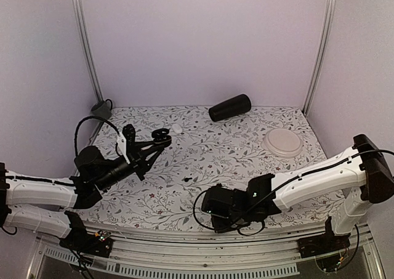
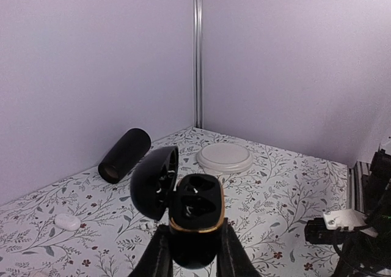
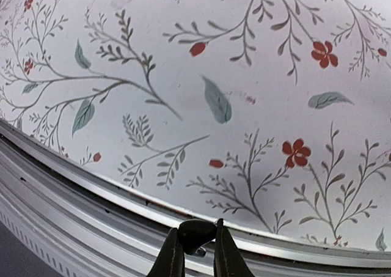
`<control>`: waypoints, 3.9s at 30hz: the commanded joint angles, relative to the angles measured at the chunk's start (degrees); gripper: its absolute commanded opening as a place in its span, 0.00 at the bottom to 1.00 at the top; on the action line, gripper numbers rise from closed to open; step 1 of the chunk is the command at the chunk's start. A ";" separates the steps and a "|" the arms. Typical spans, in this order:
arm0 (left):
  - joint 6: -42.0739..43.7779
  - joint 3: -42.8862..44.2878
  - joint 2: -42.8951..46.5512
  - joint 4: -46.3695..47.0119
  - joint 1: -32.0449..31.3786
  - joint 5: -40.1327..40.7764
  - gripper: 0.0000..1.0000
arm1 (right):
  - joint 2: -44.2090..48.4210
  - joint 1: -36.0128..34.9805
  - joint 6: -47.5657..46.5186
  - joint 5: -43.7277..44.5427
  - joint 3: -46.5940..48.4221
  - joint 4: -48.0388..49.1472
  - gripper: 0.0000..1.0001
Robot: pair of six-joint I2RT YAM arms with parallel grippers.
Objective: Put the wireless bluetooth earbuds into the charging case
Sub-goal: Pick up the right earbud from the corner of the board, then place the right earbud at the center of the board, then adjust the right earbud at the center of the board.
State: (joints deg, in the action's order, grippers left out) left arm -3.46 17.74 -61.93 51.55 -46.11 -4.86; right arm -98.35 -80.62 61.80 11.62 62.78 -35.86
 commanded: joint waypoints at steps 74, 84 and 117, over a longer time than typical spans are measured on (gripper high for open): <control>-15.55 9.79 -24.56 12.06 6.99 -19.61 0.00 | -6.24 29.25 -27.75 -21.50 -1.98 16.90 0.62; -16.19 10.75 -23.63 10.42 7.35 -19.77 0.00 | -8.21 25.15 -24.61 -26.03 0.89 17.15 0.61; -12.93 16.67 -21.06 -1.27 7.44 -18.34 0.00 | -8.28 29.69 -32.40 -15.76 2.15 12.98 0.28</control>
State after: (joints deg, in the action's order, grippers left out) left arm -17.30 32.86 -84.12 50.94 -39.31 -23.29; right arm -104.77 -50.35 29.52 -5.96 62.63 -21.50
